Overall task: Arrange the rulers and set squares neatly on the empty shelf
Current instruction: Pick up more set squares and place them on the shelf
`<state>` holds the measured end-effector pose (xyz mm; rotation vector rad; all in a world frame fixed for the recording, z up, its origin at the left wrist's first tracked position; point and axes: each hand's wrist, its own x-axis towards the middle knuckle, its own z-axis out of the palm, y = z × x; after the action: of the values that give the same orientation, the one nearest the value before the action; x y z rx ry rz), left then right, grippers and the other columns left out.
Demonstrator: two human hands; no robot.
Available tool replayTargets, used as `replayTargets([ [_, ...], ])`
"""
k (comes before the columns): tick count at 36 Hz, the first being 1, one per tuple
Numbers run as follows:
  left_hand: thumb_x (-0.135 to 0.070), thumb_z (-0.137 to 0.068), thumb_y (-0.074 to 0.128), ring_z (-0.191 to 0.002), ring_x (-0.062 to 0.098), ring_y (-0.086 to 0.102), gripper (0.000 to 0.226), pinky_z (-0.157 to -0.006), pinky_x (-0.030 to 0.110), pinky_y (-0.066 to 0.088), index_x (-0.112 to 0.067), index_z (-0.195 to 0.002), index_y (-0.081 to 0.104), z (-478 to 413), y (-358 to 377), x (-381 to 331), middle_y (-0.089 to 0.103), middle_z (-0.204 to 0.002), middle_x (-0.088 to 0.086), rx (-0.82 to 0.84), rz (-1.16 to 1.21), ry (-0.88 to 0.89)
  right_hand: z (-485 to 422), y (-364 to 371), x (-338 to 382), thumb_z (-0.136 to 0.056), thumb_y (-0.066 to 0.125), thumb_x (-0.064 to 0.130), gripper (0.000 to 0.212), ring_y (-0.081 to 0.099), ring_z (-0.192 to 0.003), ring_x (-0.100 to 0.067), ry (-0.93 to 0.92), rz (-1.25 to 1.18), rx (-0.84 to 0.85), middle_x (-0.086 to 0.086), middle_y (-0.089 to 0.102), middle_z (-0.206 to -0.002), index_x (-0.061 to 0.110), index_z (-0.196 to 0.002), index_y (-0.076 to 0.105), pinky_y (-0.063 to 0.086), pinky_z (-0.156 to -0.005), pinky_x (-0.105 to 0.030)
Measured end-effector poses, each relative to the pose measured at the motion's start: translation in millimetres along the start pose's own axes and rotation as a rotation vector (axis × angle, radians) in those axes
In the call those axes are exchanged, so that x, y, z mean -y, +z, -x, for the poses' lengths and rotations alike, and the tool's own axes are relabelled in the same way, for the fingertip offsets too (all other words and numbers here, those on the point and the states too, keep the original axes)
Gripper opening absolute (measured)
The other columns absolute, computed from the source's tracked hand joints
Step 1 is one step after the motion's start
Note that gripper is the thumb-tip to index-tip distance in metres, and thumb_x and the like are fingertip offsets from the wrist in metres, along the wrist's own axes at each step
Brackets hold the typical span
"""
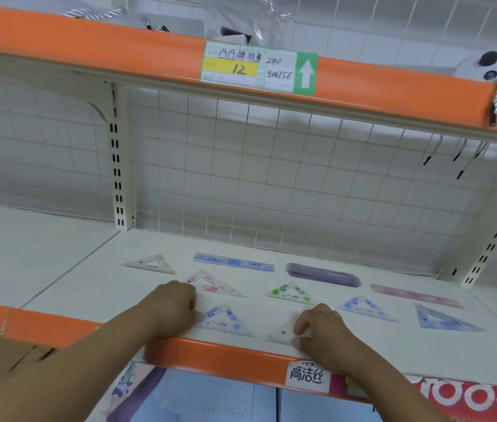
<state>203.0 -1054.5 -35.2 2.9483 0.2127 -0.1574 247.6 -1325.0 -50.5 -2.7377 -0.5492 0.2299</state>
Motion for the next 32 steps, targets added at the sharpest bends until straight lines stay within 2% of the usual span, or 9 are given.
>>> replayTargets([
  [3, -0.054, -0.085, 0.060, -0.104, 0.018, 0.054, 0.042, -0.088, 0.027, 0.044, -0.019, -0.107, 0.056, -3.1, 8.7, -16.9, 0.057, -0.114, 0.001, 0.007, 0.071, 0.018, 0.9, 1.7, -3.3, -0.090, 0.059, 0.037, 0.012, 0.036, -0.109, -0.011, -0.003, -0.033, -0.021, 0.008, 0.039, -0.109, 0.035, -0.096, 0.049, 0.031, -0.088, -0.021],
  [8, -0.056, -0.078, 0.066, -0.117, 0.020, 0.044, 0.061, -0.101, 0.033, 0.041, -0.023, -0.126, 0.046, -6.2, 16.6, -31.4, 0.045, -0.127, 0.002, 0.053, 0.082, 0.030, 3.0, 2.1, -5.3, -0.088, 0.062, 0.036, 0.016, 0.035, -0.109, -0.011, -0.006, -0.073, -0.040, 0.008, 0.040, -0.109, 0.033, -0.098, 0.050, 0.029, -0.085, -0.021],
  [13, -0.057, -0.082, 0.063, -0.119, 0.020, 0.046, 0.065, -0.100, 0.032, 0.041, -0.020, -0.131, 0.043, -10.5, 16.5, -33.5, 0.046, -0.130, 0.004, 0.037, 0.076, 0.001, 3.1, 3.4, -4.4, -0.086, 0.064, 0.036, 0.018, 0.038, -0.113, -0.013, 0.009, -0.096, -0.054, 0.007, 0.042, -0.110, 0.034, -0.098, 0.050, 0.030, -0.085, -0.021],
  [20, -0.057, -0.080, 0.064, -0.114, 0.021, 0.048, 0.062, -0.097, 0.033, 0.043, -0.016, -0.123, 0.047, -14.7, 17.6, -36.5, 0.047, -0.124, 0.005, 0.052, 0.030, -0.047, 4.4, 3.0, -3.3, -0.086, 0.064, 0.034, 0.019, 0.037, -0.115, -0.013, 0.022, -0.116, -0.065, 0.005, 0.043, -0.114, 0.033, -0.098, 0.050, 0.030, -0.086, -0.021],
  [32, -0.056, -0.079, 0.065, -0.116, 0.023, 0.048, 0.067, -0.098, 0.033, 0.043, -0.014, -0.126, 0.043, -20.0, 17.3, -36.8, 0.045, -0.128, 0.007, 0.111, 0.046, -0.083, 5.6, 2.6, -1.6, -0.086, 0.065, 0.035, 0.017, 0.037, -0.114, -0.011, 0.029, -0.107, -0.061, 0.007, 0.042, -0.112, 0.033, -0.097, 0.051, 0.029, -0.085, -0.019],
])
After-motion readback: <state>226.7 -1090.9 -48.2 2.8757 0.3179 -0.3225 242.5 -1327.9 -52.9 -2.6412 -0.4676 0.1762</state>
